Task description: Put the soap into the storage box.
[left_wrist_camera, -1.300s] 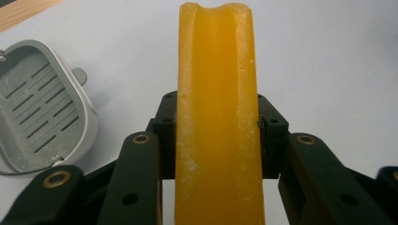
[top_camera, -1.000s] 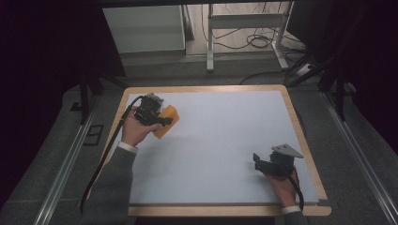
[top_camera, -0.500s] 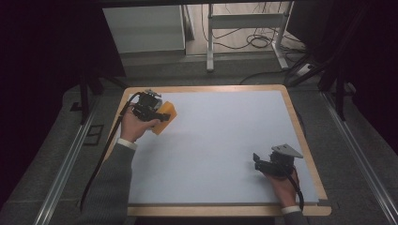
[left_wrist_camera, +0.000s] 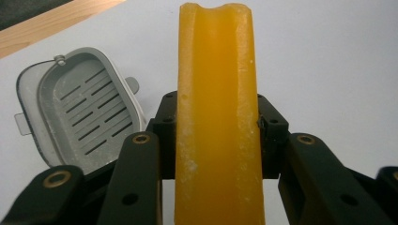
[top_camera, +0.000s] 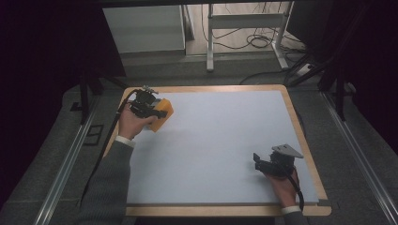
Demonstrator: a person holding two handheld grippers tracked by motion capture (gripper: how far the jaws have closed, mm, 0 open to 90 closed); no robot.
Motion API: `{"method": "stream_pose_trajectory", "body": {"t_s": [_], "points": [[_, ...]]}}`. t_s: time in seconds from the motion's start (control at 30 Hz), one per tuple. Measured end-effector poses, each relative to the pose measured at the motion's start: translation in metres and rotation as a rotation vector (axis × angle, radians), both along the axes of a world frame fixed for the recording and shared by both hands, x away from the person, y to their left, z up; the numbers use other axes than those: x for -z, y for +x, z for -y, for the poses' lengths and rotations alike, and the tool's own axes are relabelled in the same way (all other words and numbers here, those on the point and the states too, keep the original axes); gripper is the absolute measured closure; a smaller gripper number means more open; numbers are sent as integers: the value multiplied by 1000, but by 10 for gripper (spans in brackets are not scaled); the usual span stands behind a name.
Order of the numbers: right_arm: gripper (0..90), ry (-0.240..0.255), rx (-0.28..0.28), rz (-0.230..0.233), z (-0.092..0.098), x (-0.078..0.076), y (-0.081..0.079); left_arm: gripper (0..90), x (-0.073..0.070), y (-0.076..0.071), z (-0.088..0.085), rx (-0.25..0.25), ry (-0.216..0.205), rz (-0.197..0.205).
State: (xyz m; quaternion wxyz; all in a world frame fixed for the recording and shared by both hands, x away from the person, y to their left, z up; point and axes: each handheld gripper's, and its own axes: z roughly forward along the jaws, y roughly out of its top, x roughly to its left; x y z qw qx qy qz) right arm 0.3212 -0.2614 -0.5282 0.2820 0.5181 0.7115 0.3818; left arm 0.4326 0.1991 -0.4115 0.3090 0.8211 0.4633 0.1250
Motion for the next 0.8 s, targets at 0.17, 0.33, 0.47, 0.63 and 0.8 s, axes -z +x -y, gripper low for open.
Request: {"method": "stream_pose_trajectory", "body": {"t_s": [0.17, 0.33, 0.47, 0.63, 0.8], "points": [[90, 1, 0, 0, 0, 0, 0, 614, -2, 3, -3, -14, -4, 2], [89, 0, 0, 1, 0, 0, 0, 614, -3, 8, -4, -14, 0, -6], [90, -1, -1, 1, 0, 0, 0, 614, -2, 11, -6, -26, -4, -7], [90, -2, 0, 0, 0, 0, 0, 614, -2, 15, -8, -37, -7, -8], [90, 0, 0, 0, 0, 0, 0, 614, -3, 19, -11, -50, -10, -7]]}}
